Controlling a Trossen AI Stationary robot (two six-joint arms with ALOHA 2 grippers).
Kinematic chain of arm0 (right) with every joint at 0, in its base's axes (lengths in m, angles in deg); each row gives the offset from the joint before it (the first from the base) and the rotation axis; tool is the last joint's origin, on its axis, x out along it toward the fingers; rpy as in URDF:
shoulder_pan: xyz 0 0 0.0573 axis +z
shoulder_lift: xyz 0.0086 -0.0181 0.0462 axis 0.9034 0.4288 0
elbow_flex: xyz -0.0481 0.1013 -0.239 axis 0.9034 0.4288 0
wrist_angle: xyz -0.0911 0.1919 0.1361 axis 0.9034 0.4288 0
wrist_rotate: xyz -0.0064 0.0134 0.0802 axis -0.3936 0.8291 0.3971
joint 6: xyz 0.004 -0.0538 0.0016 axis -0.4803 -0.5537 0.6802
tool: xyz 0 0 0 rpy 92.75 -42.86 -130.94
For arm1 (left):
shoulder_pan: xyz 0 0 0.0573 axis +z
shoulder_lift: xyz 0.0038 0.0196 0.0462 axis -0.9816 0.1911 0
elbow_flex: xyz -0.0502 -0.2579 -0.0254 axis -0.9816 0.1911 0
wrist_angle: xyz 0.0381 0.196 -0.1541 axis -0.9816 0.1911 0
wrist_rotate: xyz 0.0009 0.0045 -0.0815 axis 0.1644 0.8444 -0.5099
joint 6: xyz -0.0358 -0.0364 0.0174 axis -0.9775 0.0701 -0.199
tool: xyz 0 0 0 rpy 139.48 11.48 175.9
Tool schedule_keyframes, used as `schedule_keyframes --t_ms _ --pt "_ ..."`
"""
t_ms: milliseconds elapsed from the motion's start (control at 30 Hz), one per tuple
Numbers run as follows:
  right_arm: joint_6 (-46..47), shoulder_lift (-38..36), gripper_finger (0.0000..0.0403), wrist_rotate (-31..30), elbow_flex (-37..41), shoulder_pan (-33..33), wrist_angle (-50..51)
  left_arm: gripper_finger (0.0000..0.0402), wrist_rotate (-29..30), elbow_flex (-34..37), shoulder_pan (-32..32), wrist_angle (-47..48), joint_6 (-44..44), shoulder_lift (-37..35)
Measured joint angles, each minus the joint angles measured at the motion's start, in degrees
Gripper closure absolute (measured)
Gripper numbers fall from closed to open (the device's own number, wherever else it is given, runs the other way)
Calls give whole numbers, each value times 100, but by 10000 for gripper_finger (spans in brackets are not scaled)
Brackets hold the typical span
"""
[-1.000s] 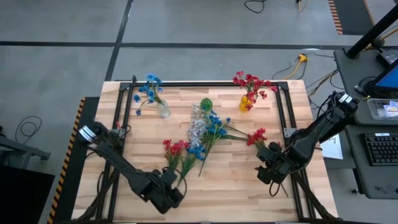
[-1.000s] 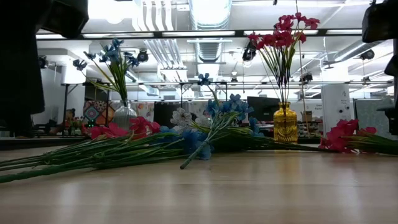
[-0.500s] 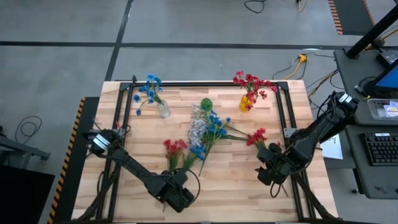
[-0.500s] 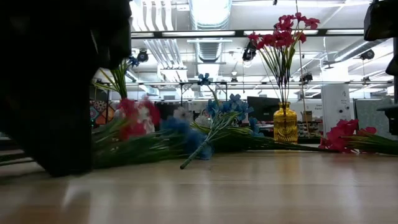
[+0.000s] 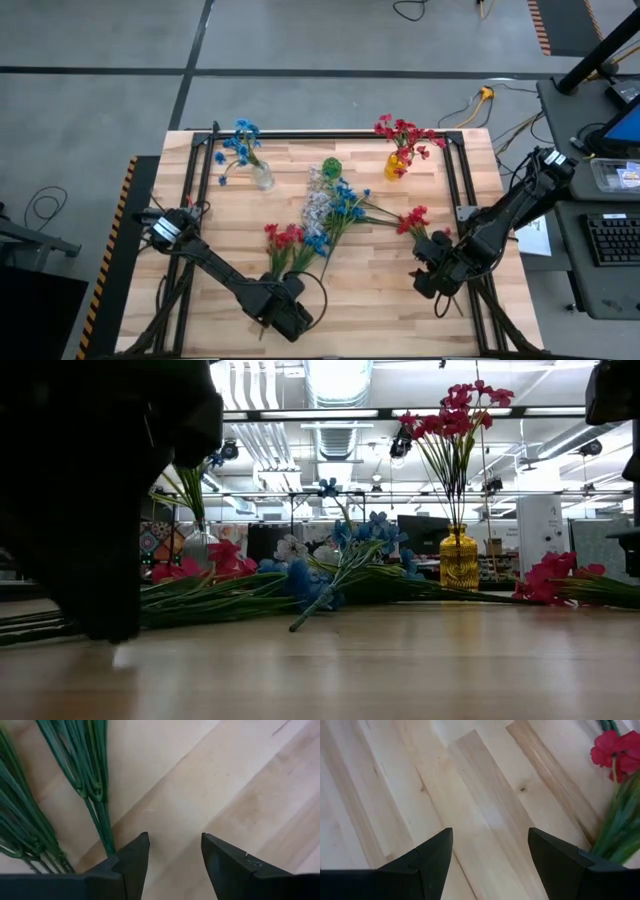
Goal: Sort flowers into vase by color
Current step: Put the blue flowers into the transparent vase
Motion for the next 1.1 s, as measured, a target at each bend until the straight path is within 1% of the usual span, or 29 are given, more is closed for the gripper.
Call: schedule_keyframes --t_ms 133,233,433,600,700,767,867,1000,1033,1100 --pt "33 0 155 0 0 0 -21 220 6 -251 33 638 39 -4" --pt "50 0 156 -1 0 0 -24 211 18 -293 96 918 43 -9" --pt "57 0 156 -4 0 0 -64 211 35 -187 274 943 290 52" --pt "53 0 156 -4 0 0 -133 226 29 -171 397 894 428 200" --pt "43 0 156 -4 0 0 -133 245 29 -174 409 876 430 221" --pt "32 0 156 -2 0 2 -132 265 -8 -174 419 875 430 216" --pt "-32 0 156 -2 0 1 -133 308 -63 -174 419 870 428 195" --pt "-78 0 156 5 2 1 -131 376 -130 -172 423 896 380 188" --pt "-98 0 156 17 0 0 -131 388 -145 -172 423 900 361 185" --pt "-133 0 156 59 0 2 -129 394 -153 -185 423 903 338 169"
